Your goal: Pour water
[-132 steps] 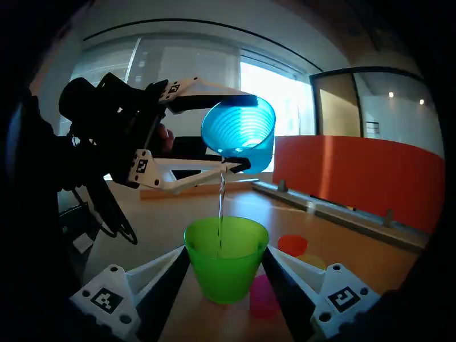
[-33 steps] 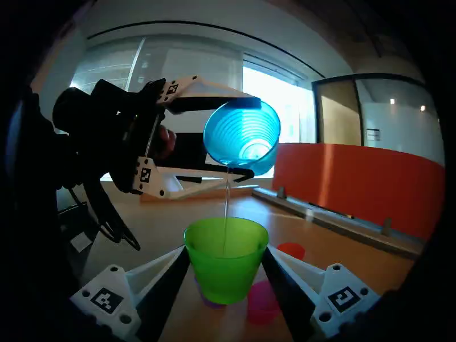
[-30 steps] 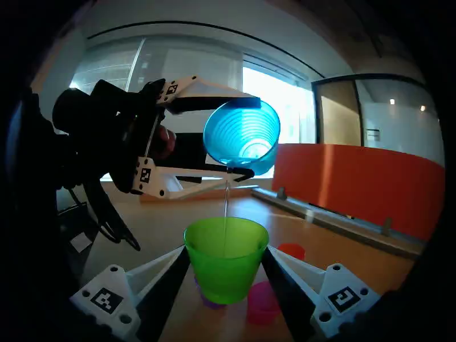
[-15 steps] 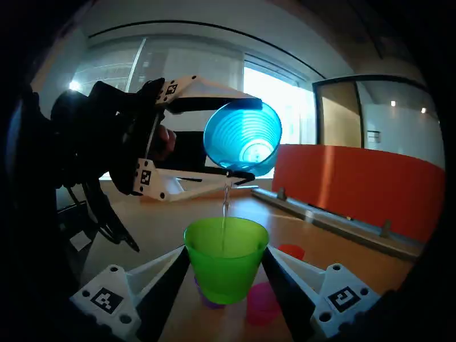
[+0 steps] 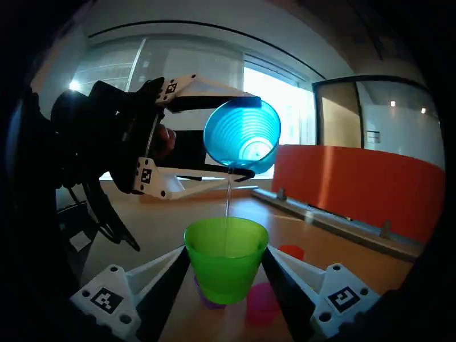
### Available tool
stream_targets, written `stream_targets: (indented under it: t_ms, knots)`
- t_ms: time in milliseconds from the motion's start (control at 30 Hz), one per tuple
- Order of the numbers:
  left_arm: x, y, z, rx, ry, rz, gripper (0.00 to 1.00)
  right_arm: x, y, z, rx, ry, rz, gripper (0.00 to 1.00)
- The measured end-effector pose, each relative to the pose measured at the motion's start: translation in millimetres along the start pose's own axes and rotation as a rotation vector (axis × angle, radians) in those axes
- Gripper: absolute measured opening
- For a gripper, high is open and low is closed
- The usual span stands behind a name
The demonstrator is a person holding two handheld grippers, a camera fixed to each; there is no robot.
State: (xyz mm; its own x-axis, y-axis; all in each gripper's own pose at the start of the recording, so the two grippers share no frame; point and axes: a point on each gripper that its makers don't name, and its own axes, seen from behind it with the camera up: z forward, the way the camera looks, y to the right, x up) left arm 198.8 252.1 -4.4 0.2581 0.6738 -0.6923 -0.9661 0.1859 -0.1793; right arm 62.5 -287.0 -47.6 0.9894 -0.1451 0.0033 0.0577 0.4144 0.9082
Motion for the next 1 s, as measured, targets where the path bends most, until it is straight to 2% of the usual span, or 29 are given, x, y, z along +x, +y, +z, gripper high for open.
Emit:
stream_targets:
  t_ms: [1000]
  knots:
    - [3.1, -6.3, 1.3, 0.007, 0.002, 0.036, 0.87, 3.6, -1.1, -2.1, -0.004, 0.009, -0.001, 0.89]
